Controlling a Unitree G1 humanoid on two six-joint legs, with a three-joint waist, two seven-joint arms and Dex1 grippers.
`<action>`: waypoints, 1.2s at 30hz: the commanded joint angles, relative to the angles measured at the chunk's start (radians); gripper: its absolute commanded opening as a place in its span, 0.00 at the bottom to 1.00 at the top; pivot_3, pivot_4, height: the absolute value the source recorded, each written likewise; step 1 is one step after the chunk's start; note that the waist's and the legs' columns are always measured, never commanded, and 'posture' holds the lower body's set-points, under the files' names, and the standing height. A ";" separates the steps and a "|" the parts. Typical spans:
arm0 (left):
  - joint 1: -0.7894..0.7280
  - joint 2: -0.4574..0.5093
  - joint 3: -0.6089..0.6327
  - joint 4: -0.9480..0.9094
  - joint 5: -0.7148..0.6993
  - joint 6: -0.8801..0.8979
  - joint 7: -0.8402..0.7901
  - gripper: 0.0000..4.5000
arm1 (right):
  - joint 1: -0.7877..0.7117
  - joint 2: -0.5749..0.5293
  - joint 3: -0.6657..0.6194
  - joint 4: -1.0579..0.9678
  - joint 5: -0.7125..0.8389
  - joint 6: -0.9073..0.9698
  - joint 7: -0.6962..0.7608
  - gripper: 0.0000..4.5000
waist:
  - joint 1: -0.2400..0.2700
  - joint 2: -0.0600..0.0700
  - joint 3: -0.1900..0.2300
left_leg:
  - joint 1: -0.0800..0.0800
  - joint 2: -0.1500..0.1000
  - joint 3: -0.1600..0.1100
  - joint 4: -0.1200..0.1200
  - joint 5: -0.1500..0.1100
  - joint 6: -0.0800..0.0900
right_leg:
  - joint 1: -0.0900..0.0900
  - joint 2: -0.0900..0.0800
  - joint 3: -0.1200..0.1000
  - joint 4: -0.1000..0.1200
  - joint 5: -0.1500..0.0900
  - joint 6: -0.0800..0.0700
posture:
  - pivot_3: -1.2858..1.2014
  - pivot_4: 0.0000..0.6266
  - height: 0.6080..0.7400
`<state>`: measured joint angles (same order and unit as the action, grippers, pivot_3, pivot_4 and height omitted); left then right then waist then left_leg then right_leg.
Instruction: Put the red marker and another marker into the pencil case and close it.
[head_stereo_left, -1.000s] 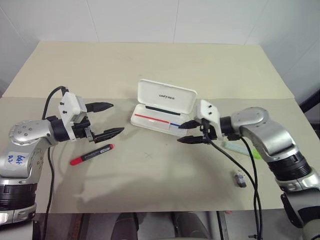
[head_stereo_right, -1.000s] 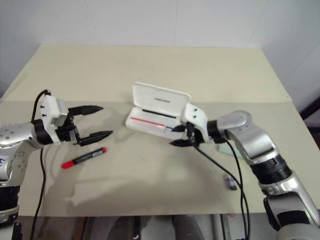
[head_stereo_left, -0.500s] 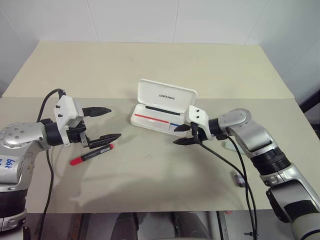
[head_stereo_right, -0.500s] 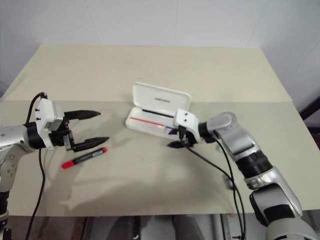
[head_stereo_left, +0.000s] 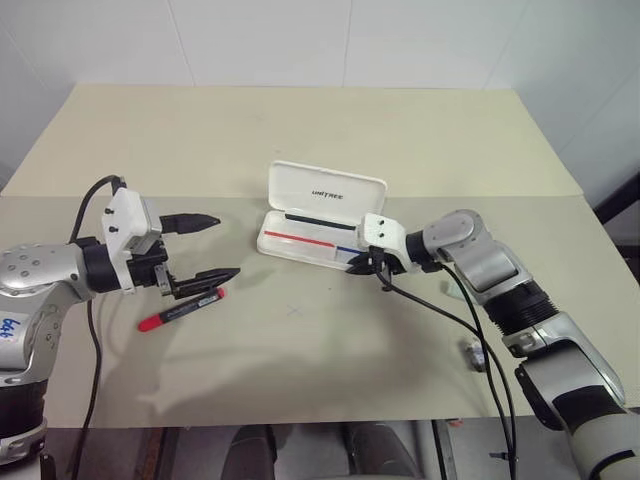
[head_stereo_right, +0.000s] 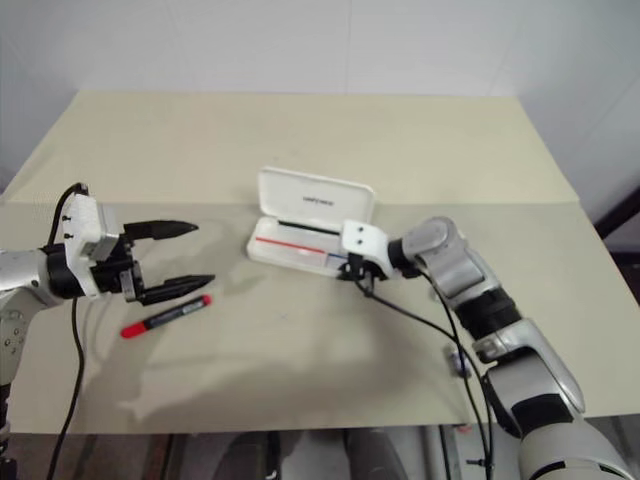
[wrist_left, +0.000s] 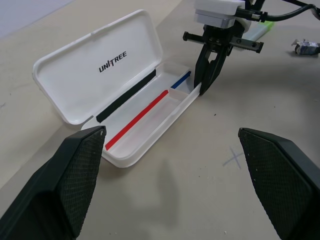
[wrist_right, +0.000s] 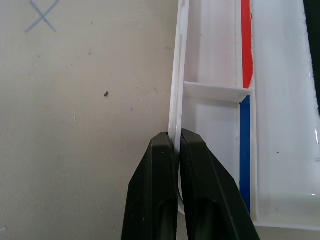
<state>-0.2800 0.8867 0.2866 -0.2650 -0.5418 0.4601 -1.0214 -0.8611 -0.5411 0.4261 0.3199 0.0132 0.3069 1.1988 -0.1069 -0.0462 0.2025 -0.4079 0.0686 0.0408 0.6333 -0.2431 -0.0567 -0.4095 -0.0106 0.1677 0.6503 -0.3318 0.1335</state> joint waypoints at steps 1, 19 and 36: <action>-0.026 0.018 0.020 -0.006 -0.002 -0.027 -0.003 1.00 | 0.031 -0.039 -0.025 -0.075 0.040 -0.064 0.097 0.00 | 0.000 0.000 0.000 | 0.000 0.000 0.000 0.000 0.000 0.000 | 0.000 0.000 0.000 0.000 0.000 0.000 | 0.52 0.24 1.00; -0.066 -0.017 -0.037 0.019 0.006 -0.050 0.009 1.00 | 0.345 -0.217 -0.122 -0.493 0.111 -0.023 0.112 0.00 | -0.003 0.000 0.000 | 0.001 0.000 -0.001 0.002 0.001 -0.001 | 0.001 0.001 0.000 0.003 -0.001 0.000 | 0.52 0.24 1.00; -0.082 -0.018 -0.045 0.011 -0.003 -0.035 0.018 1.00 | 0.348 -0.171 -0.116 -0.501 0.106 -0.104 0.080 0.48 | -0.003 0.000 0.000 | 0.001 0.000 -0.001 0.002 0.001 -0.001 | 0.001 0.001 0.000 0.003 -0.001 0.000 | 0.52 0.24 1.00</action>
<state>-0.3458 0.8631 0.2155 -0.2239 -0.5291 0.4268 -1.0075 -0.4943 -0.7167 0.3448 -0.1514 0.0932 0.1991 1.2869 -0.1100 -0.0465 0.2027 -0.4065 0.0682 0.0397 0.6357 -0.2422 -0.0575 -0.4085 -0.0101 0.1680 0.6537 -0.3323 0.1333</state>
